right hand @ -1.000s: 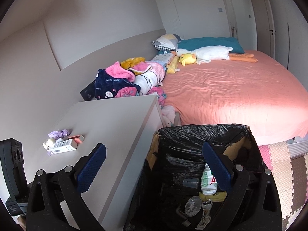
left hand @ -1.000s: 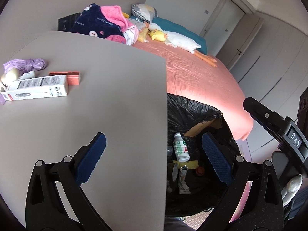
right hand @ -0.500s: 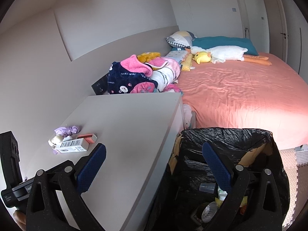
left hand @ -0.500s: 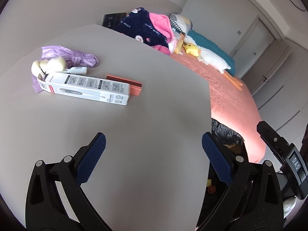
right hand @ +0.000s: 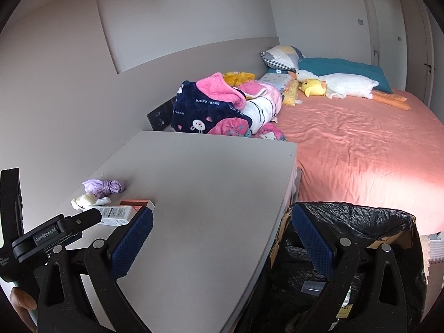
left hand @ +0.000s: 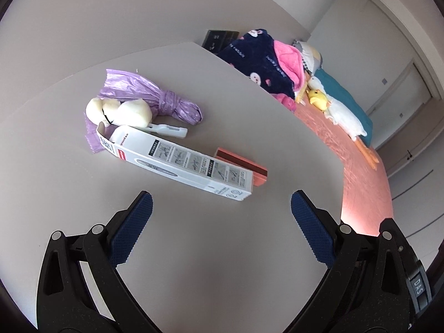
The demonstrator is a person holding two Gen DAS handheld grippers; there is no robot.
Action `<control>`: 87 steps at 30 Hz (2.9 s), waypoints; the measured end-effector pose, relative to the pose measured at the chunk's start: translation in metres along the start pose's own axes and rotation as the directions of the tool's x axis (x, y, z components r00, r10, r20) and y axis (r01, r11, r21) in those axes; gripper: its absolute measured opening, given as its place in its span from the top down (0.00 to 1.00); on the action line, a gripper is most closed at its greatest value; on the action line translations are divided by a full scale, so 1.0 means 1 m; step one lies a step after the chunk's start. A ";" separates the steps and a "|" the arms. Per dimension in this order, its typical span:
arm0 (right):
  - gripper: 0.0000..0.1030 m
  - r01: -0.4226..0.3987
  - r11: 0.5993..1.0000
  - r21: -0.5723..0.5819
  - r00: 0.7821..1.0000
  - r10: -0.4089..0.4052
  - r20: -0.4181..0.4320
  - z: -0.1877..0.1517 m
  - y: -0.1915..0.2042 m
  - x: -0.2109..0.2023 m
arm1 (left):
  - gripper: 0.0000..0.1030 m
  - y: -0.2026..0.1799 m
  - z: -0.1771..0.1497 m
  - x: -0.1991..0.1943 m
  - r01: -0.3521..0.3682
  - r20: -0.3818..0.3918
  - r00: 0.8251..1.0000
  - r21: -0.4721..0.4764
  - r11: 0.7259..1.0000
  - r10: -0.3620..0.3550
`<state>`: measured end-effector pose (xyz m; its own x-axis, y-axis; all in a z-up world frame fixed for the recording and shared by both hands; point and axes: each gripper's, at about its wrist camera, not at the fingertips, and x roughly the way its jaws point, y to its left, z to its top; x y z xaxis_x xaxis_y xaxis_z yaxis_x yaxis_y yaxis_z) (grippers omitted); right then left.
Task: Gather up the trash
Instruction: 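Grasp the long white box with the left gripper while the right grasps the pink box, then carry both boxes over the trash bag and open both grippers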
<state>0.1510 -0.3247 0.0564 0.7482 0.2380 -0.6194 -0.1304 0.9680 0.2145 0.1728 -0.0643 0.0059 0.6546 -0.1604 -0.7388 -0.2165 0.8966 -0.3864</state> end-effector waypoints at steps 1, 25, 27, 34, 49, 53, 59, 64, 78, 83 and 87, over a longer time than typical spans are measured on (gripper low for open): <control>0.03 -0.001 1.000 0.002 1.000 0.001 -0.003 0.001 0.001 0.002 | 0.06 0.002 0.003 0.003 -0.015 -0.002 1.000 -0.014 1.000 0.015; 0.03 -0.007 0.996 -0.090 0.999 0.003 -0.042 0.008 0.029 0.042 | 0.20 0.029 0.035 0.054 -0.259 -0.136 0.960 -0.105 0.960 0.244; 0.03 -0.013 0.995 -0.098 0.999 0.009 -0.045 0.008 0.033 0.043 | 0.23 0.030 0.036 0.054 -0.263 -0.139 0.958 -0.092 0.960 0.250; 0.03 -0.042 0.984 -0.172 0.997 0.031 -0.068 0.003 0.054 0.051 | 0.32 0.037 0.027 0.042 -0.241 -0.150 0.960 -0.024 0.970 0.235; 0.03 -0.099 0.924 -0.370 0.986 0.041 -0.161 -0.012 0.110 0.089 | 0.33 0.070 0.001 0.004 -0.156 -0.107 0.982 0.026 0.987 0.158; 0.04 -0.100 0.893 -0.439 0.985 0.027 -0.169 -0.015 0.126 0.101 | 0.33 0.077 -0.002 -0.002 -0.161 -0.109 0.980 0.032 0.986 0.164; 0.22 -0.124 0.872 -0.474 0.975 0.019 -0.220 -0.012 0.141 0.129 | 0.34 0.089 0.001 -0.007 -0.202 -0.136 0.969 0.030 0.979 0.204; 0.45 -0.161 0.872 -0.462 0.961 0.031 -0.276 -0.016 0.144 0.145 | 0.38 0.098 0.000 -0.012 -0.279 -0.141 0.949 0.049 0.959 0.283; 0.80 -0.223 0.908 -0.354 0.943 0.109 -0.315 -0.026 0.143 0.122 | 0.74 0.107 -0.008 -0.022 -0.164 -0.038 0.986 0.024 0.986 0.165; 0.80 -0.253 0.922 -0.293 0.938 0.159 -0.308 -0.023 0.138 0.106 | 0.74 0.102 -0.012 -0.031 -0.131 -0.014 0.991 0.038 0.991 0.132; 0.80 -0.267 0.922 -0.280 0.937 0.181 -0.298 -0.020 0.135 0.090 | 0.74 0.094 -0.012 -0.042 -0.122 0.005 0.993 0.049 0.991 0.121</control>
<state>0.1876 -0.1709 0.0140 0.4839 0.4219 -0.7667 -0.5018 0.8515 0.1519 0.1164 0.0214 -0.0064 0.6273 -0.0481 -0.7773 -0.2583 0.9287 -0.2659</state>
